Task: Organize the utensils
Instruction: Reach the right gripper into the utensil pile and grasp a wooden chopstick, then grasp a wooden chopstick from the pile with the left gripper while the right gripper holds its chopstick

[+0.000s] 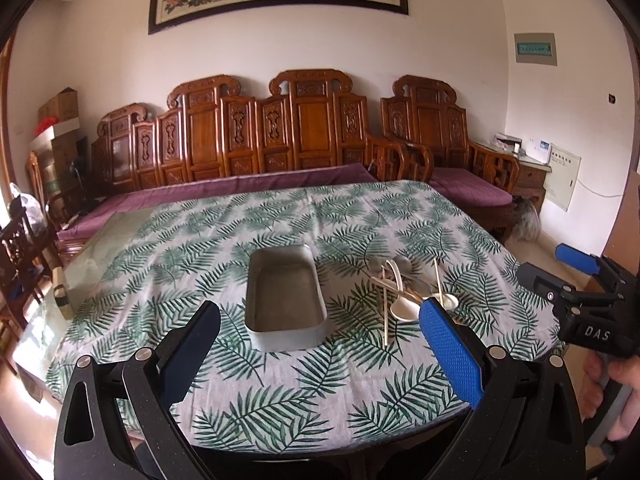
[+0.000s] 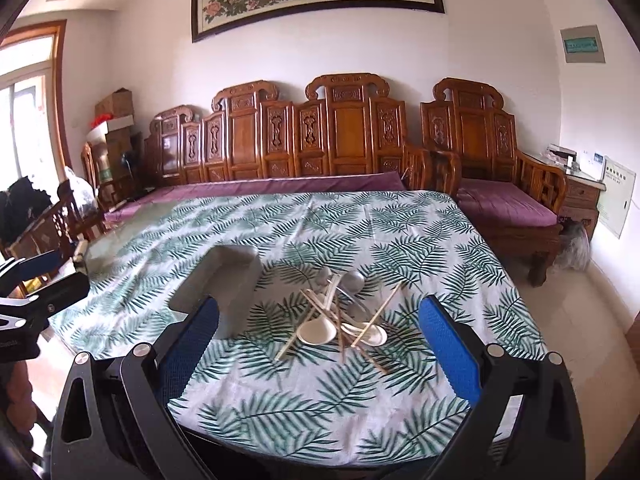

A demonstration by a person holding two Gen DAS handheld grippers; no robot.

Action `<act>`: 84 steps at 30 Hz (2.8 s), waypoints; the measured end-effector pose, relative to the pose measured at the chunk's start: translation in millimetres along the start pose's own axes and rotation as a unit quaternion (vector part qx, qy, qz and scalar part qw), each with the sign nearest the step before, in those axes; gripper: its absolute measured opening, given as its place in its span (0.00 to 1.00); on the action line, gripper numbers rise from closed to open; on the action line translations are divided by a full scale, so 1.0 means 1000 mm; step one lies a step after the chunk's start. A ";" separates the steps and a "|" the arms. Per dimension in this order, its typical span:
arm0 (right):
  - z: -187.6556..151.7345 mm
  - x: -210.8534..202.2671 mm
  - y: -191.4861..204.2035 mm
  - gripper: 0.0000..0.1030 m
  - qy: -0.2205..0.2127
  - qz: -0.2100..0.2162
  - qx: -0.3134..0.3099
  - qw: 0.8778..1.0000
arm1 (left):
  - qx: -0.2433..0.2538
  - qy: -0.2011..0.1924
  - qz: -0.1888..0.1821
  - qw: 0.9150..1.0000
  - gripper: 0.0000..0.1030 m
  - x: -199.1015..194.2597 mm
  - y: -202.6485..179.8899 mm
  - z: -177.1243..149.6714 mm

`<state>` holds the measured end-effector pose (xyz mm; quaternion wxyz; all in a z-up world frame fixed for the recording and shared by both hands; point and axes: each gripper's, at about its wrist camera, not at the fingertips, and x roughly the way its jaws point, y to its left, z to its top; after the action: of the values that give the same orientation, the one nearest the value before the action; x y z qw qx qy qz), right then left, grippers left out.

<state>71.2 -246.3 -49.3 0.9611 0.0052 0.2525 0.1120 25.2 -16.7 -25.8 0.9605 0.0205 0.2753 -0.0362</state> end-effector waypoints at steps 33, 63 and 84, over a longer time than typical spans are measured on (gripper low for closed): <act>-0.042 0.249 -0.092 0.41 0.228 0.037 0.029 0.972 | 0.039 0.126 -0.047 0.990 0.94 0.150 -0.044 -0.005; -0.036 0.243 -0.135 0.06 0.250 0.021 0.074 0.965 | 0.074 0.186 -0.069 0.977 0.89 0.236 -0.101 -0.002; -0.027 0.233 -0.151 0.06 0.240 0.010 0.084 0.967 | -0.023 0.299 -0.128 0.945 0.20 0.328 -0.136 0.000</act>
<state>287.5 -343.5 -196.3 0.8675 0.0609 0.4839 0.0976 291.6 -171.1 -202.0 0.8217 -0.0274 0.5506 -0.1446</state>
